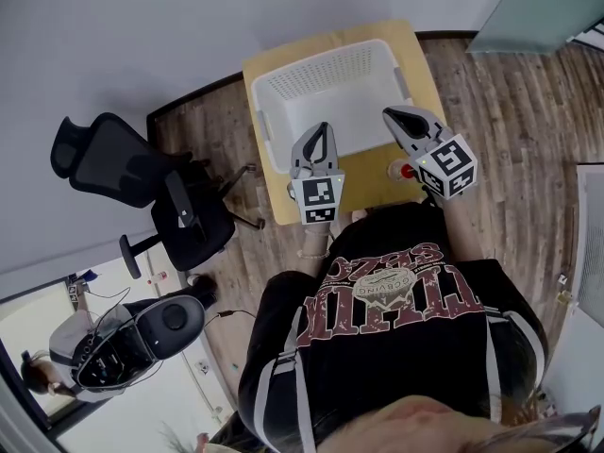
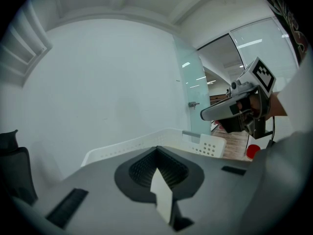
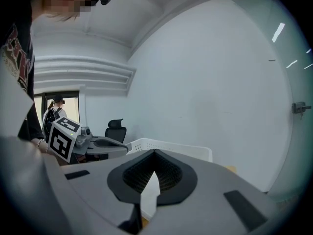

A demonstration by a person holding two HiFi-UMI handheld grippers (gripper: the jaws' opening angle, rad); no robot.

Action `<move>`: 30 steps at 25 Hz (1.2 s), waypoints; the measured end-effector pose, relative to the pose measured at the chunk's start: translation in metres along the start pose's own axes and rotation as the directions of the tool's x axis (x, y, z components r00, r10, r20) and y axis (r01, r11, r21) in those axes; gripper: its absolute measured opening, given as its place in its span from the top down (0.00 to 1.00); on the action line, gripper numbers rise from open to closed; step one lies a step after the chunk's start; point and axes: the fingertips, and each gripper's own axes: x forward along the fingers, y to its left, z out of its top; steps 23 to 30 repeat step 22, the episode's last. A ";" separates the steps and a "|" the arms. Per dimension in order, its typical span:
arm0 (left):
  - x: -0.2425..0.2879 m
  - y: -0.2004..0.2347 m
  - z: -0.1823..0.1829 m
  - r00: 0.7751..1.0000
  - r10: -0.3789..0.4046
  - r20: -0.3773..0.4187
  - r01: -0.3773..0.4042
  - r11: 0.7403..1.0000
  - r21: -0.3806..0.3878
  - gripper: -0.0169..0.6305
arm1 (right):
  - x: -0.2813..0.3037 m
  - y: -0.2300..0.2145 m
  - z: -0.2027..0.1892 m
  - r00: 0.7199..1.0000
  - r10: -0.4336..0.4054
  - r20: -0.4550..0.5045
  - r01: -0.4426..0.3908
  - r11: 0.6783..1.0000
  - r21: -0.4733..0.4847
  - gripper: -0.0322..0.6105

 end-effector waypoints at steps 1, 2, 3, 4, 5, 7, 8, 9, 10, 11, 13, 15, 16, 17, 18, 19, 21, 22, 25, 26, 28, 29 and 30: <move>-0.001 -0.001 0.000 1.000 0.000 0.000 0.000 1.000 0.002 0.90 | -0.001 0.000 -0.001 1.000 0.001 0.000 -0.001 1.000 0.000 0.92; -0.001 -0.002 0.000 1.000 0.001 0.000 -0.001 1.000 0.004 0.90 | -0.001 0.001 -0.001 1.000 0.002 0.000 -0.002 1.000 0.000 0.92; -0.002 -0.003 0.000 1.000 0.001 0.000 -0.001 1.000 0.005 0.90 | -0.002 0.001 -0.002 1.000 0.003 0.000 -0.003 1.000 0.000 0.92; -0.003 -0.003 0.000 1.000 0.002 0.000 -0.002 1.000 0.005 0.90 | -0.003 0.002 -0.002 1.000 0.004 0.001 -0.004 1.000 0.000 0.92; -0.003 -0.004 0.000 1.000 0.002 0.000 -0.002 1.000 0.006 0.90 | -0.004 0.002 -0.002 1.000 0.005 0.001 -0.005 1.000 0.000 0.92; -0.004 -0.005 0.000 1.000 0.003 0.000 -0.003 1.000 0.009 0.90 | -0.005 0.003 -0.003 1.000 0.008 0.001 -0.008 1.000 -0.003 0.92; -0.004 -0.006 0.001 1.000 0.004 0.000 -0.004 1.000 0.012 0.90 | -0.005 0.003 -0.002 1.000 0.009 0.000 -0.009 1.000 -0.005 0.92; -0.005 -0.006 0.001 1.000 0.004 0.000 -0.004 1.000 0.015 0.90 | -0.006 0.004 -0.002 1.000 0.010 0.000 -0.010 1.000 -0.007 0.92; -0.006 -0.007 0.001 1.000 0.004 -0.001 -0.004 1.000 0.017 0.90 | -0.006 0.005 -0.002 1.000 0.011 0.000 -0.011 1.000 -0.008 0.92; -0.006 -0.006 0.001 1.000 0.004 -0.002 -0.004 1.000 0.018 0.90 | -0.005 0.006 -0.001 1.000 0.012 -0.002 -0.012 1.000 -0.010 0.92; -0.003 -0.001 0.000 1.000 0.003 -0.004 -0.003 1.000 0.016 0.90 | 0.000 0.006 0.000 1.000 0.013 -0.007 -0.014 1.000 -0.014 0.92; -0.001 0.001 0.000 1.000 0.002 -0.005 -0.002 1.000 0.015 0.90 | 0.003 0.005 -0.001 1.000 0.014 -0.011 -0.015 1.000 -0.015 0.92; -0.002 -0.002 0.000 1.000 0.002 -0.005 -0.002 1.000 0.016 0.90 | 0.001 0.004 -0.001 1.000 0.015 -0.009 -0.015 1.000 -0.015 0.92; -0.003 -0.006 0.001 1.000 0.003 -0.004 -0.002 1.000 0.018 0.90 | -0.004 0.004 -0.001 1.000 0.015 -0.007 -0.015 1.000 -0.015 0.92; -0.004 -0.009 0.002 1.000 0.003 -0.003 -0.003 1.000 0.020 0.90 | -0.007 0.003 -0.002 1.000 0.015 -0.004 -0.015 1.000 -0.016 0.92; -0.005 -0.012 0.003 1.000 0.004 -0.002 -0.004 1.000 0.021 0.90 | -0.010 0.003 -0.001 1.000 0.015 -0.002 -0.015 1.000 -0.016 0.92; -0.003 -0.013 0.004 1.000 0.006 -0.002 -0.006 1.000 0.023 0.90 | -0.011 0.001 0.000 1.000 0.015 0.002 -0.015 1.000 -0.016 0.92; -0.002 -0.013 0.005 1.000 0.006 -0.002 -0.006 1.000 0.024 0.90 | -0.011 0.000 0.001 1.000 0.015 0.003 -0.015 1.000 -0.016 0.92; -0.002 -0.013 0.005 1.000 0.006 -0.002 -0.006 1.000 0.024 0.90 | -0.011 0.000 0.001 1.000 0.015 0.003 -0.015 1.000 -0.016 0.92; -0.002 -0.013 0.005 1.000 0.006 -0.002 -0.006 1.000 0.024 0.90 | -0.011 0.000 0.001 1.000 0.015 0.003 -0.015 1.000 -0.016 0.92; -0.002 -0.013 0.005 1.000 0.006 -0.002 -0.006 1.000 0.024 0.90 | -0.011 0.000 0.001 1.000 0.015 0.003 -0.015 1.000 -0.016 0.92; -0.002 -0.013 0.005 1.000 0.006 -0.002 -0.006 1.000 0.024 0.90 | -0.011 0.000 0.001 1.000 0.015 0.003 -0.015 1.000 -0.016 0.92; -0.002 -0.013 0.005 1.000 0.006 -0.002 -0.006 1.000 0.024 0.90 | -0.011 0.000 0.001 1.000 0.015 0.003 -0.015 1.000 -0.016 0.92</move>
